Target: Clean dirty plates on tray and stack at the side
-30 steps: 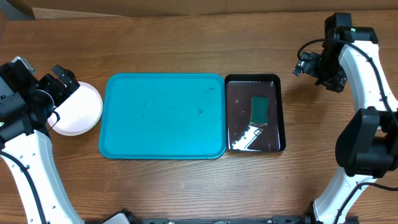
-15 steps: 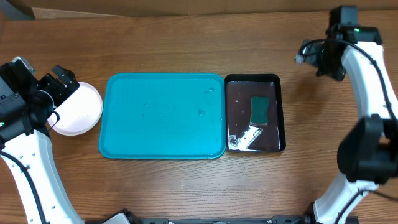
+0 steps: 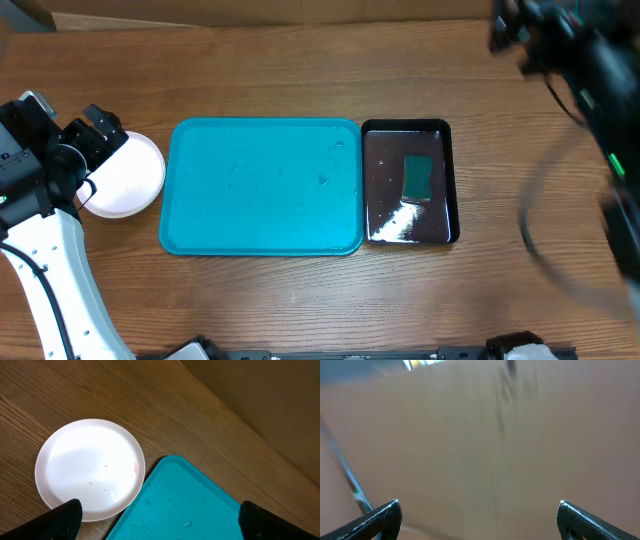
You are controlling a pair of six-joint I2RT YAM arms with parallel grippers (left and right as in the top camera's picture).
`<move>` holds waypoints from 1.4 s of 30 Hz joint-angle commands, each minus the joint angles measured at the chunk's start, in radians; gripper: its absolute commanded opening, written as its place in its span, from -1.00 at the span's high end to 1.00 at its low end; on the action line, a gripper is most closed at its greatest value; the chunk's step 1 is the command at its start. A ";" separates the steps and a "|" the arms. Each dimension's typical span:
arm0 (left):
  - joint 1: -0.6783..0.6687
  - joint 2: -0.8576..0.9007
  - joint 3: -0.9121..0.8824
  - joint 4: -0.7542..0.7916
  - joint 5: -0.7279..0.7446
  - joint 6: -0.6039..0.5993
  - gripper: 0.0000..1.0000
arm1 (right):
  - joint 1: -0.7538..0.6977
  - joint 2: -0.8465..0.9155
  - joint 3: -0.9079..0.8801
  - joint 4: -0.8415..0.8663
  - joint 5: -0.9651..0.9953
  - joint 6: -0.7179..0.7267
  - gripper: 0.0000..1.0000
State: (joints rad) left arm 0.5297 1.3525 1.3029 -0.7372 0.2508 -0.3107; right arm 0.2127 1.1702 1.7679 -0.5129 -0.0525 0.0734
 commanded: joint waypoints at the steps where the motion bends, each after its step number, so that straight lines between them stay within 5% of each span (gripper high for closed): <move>1: -0.004 0.009 0.008 0.001 0.005 0.016 -1.00 | 0.013 -0.151 -0.108 0.002 0.006 -0.079 -1.00; 11: -0.004 0.009 0.008 0.000 0.005 0.016 -1.00 | -0.037 -0.834 -0.869 0.355 0.013 -0.111 -1.00; 17: -0.004 0.009 0.008 0.001 0.005 0.016 -1.00 | -0.045 -1.055 -1.227 0.528 -0.003 -0.103 -1.00; 28: -0.004 0.009 0.008 0.001 0.005 0.016 -1.00 | -0.058 -1.167 -1.617 0.797 -0.021 -0.100 -1.00; 38: -0.004 0.009 0.008 0.001 0.005 0.016 -0.99 | -0.124 -1.167 -1.752 0.782 -0.065 -0.077 -1.00; 42: -0.004 0.009 0.008 0.001 0.005 0.016 -1.00 | -0.124 -1.167 -1.760 0.642 -0.062 -0.074 -1.00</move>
State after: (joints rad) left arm 0.5297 1.3571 1.3025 -0.7376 0.2508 -0.3107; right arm 0.0956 0.0139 0.0212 0.1715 -0.1081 -0.0147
